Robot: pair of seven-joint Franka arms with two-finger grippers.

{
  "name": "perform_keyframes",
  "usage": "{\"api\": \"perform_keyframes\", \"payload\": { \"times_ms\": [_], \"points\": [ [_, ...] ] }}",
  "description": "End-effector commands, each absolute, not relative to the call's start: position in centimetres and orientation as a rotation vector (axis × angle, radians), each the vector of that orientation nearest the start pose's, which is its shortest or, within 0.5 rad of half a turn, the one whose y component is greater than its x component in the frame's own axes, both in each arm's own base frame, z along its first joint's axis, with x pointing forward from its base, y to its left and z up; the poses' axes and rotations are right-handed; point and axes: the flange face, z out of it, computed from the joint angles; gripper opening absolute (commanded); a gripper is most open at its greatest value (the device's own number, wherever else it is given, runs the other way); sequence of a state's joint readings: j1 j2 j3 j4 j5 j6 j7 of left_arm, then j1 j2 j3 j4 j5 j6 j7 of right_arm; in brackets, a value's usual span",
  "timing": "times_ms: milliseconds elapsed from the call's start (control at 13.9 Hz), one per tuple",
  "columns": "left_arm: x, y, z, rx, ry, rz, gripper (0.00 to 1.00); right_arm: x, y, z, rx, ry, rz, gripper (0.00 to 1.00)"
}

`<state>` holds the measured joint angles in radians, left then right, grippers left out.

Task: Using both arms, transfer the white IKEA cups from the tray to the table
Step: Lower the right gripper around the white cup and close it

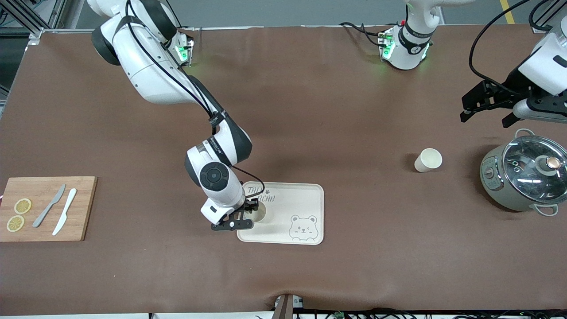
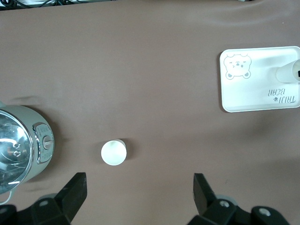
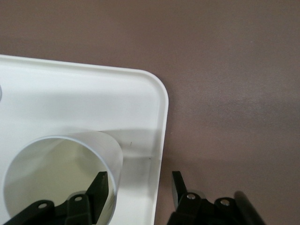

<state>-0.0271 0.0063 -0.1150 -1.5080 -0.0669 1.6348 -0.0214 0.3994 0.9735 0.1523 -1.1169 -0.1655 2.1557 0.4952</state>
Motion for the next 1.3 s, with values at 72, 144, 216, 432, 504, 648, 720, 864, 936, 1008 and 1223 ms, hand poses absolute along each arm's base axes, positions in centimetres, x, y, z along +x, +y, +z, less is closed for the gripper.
{"api": "perform_keyframes", "payload": {
  "times_ms": [72,144,216,432,504,648,720,864,936,1008,1223],
  "points": [
    [55.66,-8.68,65.75,-3.181,0.221,-0.205,1.00,68.83,37.10,23.00,-3.113,-0.114,-0.135,0.41],
    [55.71,-8.68,65.66,-3.181,0.221,-0.202,1.00,68.92,37.00,23.07,-3.112,-0.111,-0.137,0.33],
    [55.71,-8.68,65.66,-3.181,0.221,-0.202,1.00,68.92,37.00,23.07,-3.112,-0.111,-0.137,0.31],
    [55.71,-8.69,65.66,-3.181,0.221,-0.202,1.00,68.98,36.90,23.07,-3.111,-0.107,-0.136,0.15],
    [55.71,-8.68,65.66,-3.181,0.221,-0.202,1.00,68.98,36.90,23.07,-3.111,-0.107,-0.136,0.13],
    [55.66,-8.68,65.75,-3.181,0.221,-0.205,1.00,68.92,37.00,23.07,-3.111,-0.110,-0.136,0.00],
    [55.66,-8.68,65.75,-3.181,0.221,-0.205,1.00,68.98,36.90,23.07,-3.111,-0.107,-0.136,0.00],
    [55.71,-8.68,65.66,-3.181,0.221,-0.202,1.00,68.92,37.00,23.07,-3.111,-0.110,-0.136,0.00],
    [55.72,-8.60,65.66,-3.181,0.219,-0.202,1.00,68.98,36.90,23.07,-3.111,-0.107,-0.136,0.00],
    [55.72,-8.60,65.66,-3.181,0.219,-0.202,1.00,68.98,36.90,23.07,-3.111,-0.107,-0.136,0.00],
    [55.71,-8.68,65.66,-3.181,0.221,-0.202,1.00,69.25,36.51,23.97,-3.099,-0.084,-0.134,0.00]
  ]
}}
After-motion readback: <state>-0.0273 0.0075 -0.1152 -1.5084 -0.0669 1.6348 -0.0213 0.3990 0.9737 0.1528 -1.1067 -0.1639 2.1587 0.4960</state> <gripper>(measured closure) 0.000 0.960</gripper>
